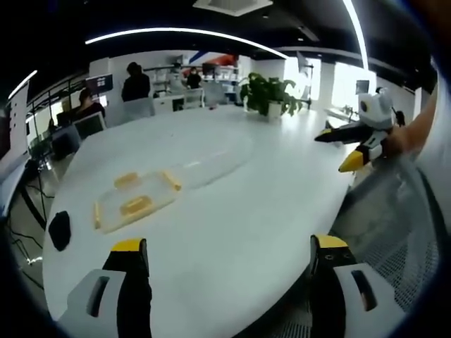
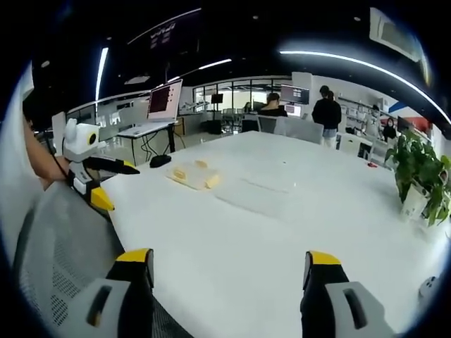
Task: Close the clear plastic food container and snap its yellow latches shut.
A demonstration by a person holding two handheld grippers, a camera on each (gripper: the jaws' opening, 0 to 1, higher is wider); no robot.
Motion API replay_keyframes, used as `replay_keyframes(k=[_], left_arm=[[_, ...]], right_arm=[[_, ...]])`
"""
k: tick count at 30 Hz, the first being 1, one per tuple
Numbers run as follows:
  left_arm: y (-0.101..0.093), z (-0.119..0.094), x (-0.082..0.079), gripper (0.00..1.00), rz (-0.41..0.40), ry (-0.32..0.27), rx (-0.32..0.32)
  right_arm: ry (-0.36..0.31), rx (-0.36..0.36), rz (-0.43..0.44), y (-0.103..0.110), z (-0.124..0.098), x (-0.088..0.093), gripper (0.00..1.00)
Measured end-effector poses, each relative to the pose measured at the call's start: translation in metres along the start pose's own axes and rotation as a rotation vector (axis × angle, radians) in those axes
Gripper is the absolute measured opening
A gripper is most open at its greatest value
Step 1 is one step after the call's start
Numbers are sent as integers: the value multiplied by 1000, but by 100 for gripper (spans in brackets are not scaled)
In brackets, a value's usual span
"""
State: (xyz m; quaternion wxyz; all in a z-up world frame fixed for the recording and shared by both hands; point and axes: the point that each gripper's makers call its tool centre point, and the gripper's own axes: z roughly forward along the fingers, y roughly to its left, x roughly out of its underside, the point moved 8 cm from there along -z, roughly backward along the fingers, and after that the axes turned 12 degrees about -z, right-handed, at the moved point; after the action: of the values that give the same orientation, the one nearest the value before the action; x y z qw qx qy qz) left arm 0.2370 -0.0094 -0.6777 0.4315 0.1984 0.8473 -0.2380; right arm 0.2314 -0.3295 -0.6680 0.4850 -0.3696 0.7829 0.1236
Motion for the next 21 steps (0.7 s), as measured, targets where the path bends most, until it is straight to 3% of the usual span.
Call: replay_keyframes(k=[3, 9, 21], left_arm=[[1, -1, 0, 93, 0, 10, -11], [7, -5, -6, 94, -14, -5, -18], [28, -10, -11, 89, 0, 10, -50]], right_arm=[[39, -42, -26, 5, 2, 1, 79], [31, -67, -55, 5, 6, -5, 82], [44, -128, -153, 2, 30, -24, 79]])
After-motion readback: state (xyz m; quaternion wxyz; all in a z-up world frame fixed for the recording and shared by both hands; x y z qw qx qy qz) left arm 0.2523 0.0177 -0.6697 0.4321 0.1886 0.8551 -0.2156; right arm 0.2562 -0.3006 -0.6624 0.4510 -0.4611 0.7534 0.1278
